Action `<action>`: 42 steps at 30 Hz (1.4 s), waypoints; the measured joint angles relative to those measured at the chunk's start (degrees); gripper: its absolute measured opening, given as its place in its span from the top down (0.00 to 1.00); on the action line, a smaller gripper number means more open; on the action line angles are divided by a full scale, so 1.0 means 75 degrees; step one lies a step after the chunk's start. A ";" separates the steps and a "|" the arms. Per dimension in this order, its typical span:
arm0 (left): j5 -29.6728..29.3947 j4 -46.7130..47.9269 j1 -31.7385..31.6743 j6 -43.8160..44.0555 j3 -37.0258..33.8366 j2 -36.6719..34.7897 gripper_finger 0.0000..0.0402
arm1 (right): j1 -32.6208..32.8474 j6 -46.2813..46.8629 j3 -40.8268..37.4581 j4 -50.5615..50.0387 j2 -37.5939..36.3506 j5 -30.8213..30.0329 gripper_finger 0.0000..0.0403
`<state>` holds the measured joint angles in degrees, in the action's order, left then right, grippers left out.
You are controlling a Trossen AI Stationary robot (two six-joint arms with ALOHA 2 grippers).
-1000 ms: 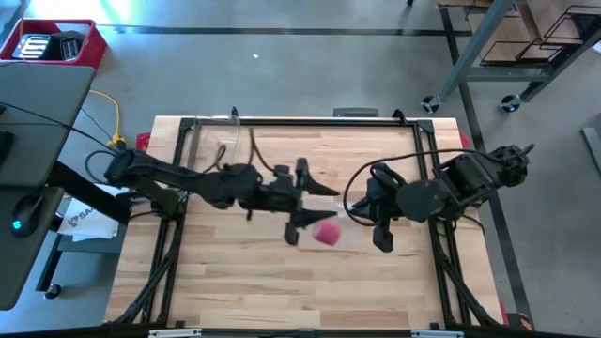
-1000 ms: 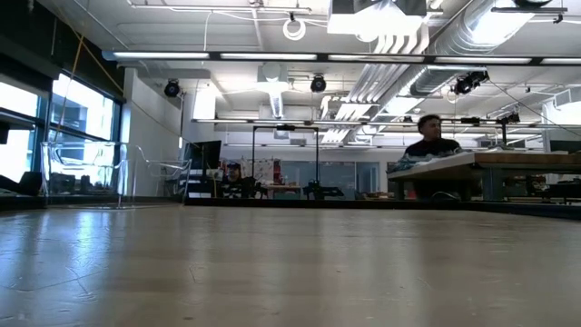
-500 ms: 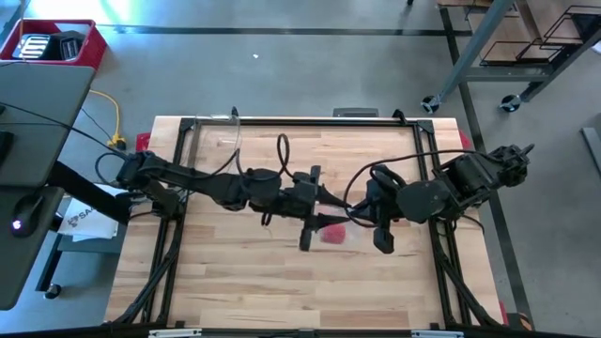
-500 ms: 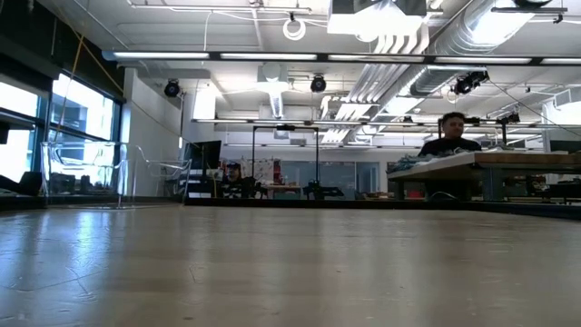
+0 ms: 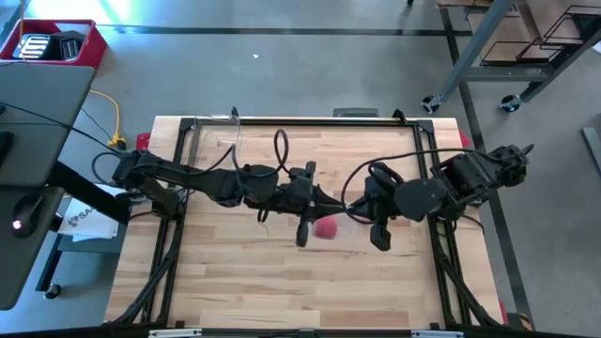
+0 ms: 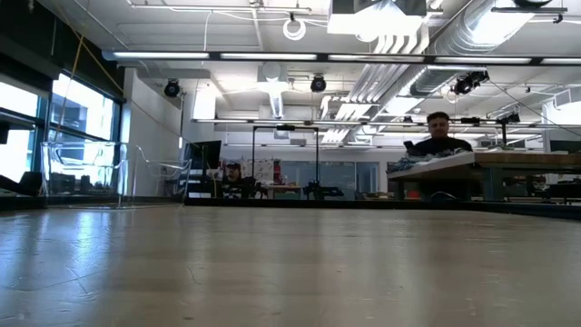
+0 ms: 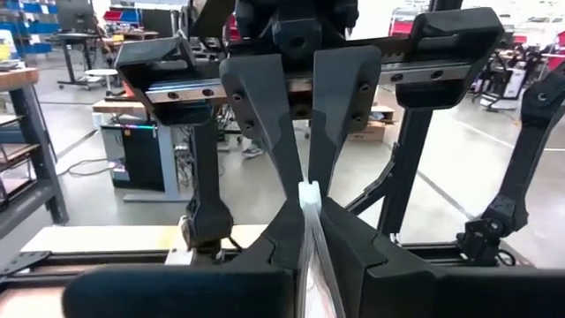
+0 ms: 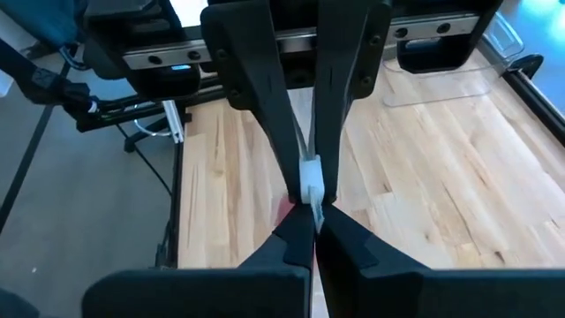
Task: Roll bandage
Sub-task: Close the transparent zip bag
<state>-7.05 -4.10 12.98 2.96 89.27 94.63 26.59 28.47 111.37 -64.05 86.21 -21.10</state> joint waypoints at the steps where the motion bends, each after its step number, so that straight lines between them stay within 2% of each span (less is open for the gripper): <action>1: -0.0016 0.0080 0.0003 0.0000 0.0000 -0.0051 0.94 | 0.0000 0.0000 0.0000 0.0005 0.0000 -0.0015 1.00; 10: -0.0050 0.1488 0.0008 0.0010 0.0000 -0.0470 0.94 | 0.0015 -0.0003 0.0000 -0.0071 -0.0003 0.0020 1.00; 17: -0.0142 0.1494 0.0008 0.0055 -0.0009 -0.0550 0.95 | 0.0003 -0.0248 0.0000 -0.0003 0.0002 -0.0041 0.99; 20: -0.0143 0.1522 0.0008 0.0058 -0.0009 -0.0545 0.95 | 0.0007 -0.0519 0.0000 0.0021 0.0003 -0.0099 0.92; 25: -0.0142 0.1520 0.0008 0.0058 -0.0009 -0.0543 0.95 | 0.0003 -0.0921 0.0000 0.0399 0.0114 -0.0435 0.73; 28: -0.0141 0.1524 0.0008 0.0058 -0.0009 -0.0542 0.95 | 0.0003 -0.1491 0.0000 0.0781 0.0319 -0.0402 0.68; 32: -0.0105 0.1576 0.0020 0.0061 -0.0009 -0.0539 0.95 | 0.0005 -0.1731 0.0000 0.0862 0.0463 -0.0449 0.74; 38: -0.0095 0.1589 0.0020 0.0182 -0.0009 -0.0539 0.95 | 0.0004 -0.1850 0.0000 0.0856 0.0448 -0.0493 0.97; 42: -0.0106 0.1625 0.0020 0.0187 -0.0009 -0.0539 0.95 | 0.0005 -0.1701 0.0000 0.0739 0.0444 -0.0490 0.98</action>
<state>-7.85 8.09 13.13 4.36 89.21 90.59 26.63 15.71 111.37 -58.50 89.54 -24.77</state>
